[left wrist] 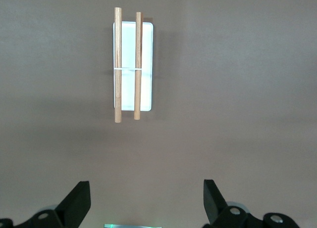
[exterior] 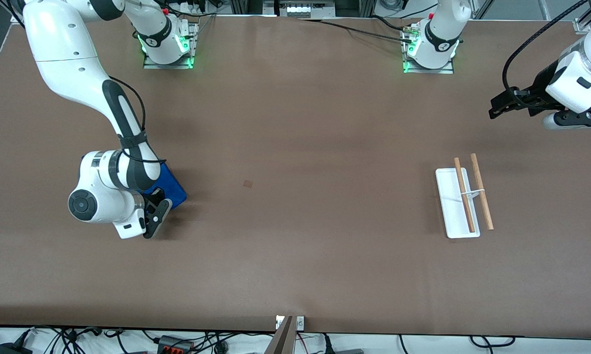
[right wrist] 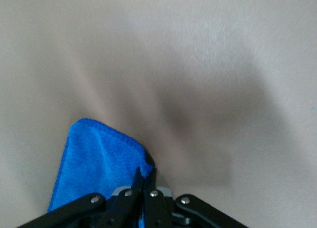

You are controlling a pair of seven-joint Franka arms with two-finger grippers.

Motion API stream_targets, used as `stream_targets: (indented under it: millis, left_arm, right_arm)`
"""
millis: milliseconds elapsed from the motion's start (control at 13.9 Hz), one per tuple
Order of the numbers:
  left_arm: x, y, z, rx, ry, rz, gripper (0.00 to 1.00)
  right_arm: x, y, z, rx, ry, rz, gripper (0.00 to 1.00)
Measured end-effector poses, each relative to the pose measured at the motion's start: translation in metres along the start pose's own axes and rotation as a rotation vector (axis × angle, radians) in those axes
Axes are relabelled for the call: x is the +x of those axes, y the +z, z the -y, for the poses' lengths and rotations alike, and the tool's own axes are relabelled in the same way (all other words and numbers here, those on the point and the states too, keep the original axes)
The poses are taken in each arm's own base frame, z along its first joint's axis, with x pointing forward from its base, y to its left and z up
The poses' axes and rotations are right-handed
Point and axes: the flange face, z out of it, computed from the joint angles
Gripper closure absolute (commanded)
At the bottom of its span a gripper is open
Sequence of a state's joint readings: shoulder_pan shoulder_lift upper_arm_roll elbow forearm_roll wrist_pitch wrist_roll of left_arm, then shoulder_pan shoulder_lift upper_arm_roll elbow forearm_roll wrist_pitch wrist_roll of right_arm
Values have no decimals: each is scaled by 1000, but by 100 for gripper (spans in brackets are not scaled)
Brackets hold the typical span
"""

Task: Pass towel and hang on rack
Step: 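Close the right gripper on the blue towel's corner, then lift the towel with the right gripper toward the table's middle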

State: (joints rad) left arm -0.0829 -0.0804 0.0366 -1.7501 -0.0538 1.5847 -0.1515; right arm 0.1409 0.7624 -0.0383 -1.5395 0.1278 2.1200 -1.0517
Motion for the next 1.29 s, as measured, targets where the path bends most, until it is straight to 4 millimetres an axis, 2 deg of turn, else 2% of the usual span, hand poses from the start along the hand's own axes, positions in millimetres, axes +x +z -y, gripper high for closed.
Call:
stream_targets:
  millis: [143, 287, 573, 789, 932, 1075, 1290]
  left_arm:
    - [0, 0, 0, 0, 0, 0, 0]
    - [0, 0, 1, 0, -1, 0, 0]
    - [0, 0, 1, 0, -2, 0, 0]
    - [0, 0, 1, 0, -2, 0, 0]
    - [0, 0, 1, 0, -2, 2, 0]
    - [0, 0, 1, 0, -3, 5, 0]
    - [-1, 1, -1, -22, 5, 13, 0]
  right_arm:
    - [26, -38, 15, -39, -36, -28, 100]
    - [52, -89, 50, -16, -14, -55, 100]
    - [109, -197, 141, 5, 99, -183, 100]
    - [153, -258, 211, 27, 259, -246, 100]
    - [181, -293, 252, 41, 363, -295, 100]
    - [207, -317, 293, 55, 437, -339, 100]
    - [240, -325, 342, 90, 535, -393, 100]
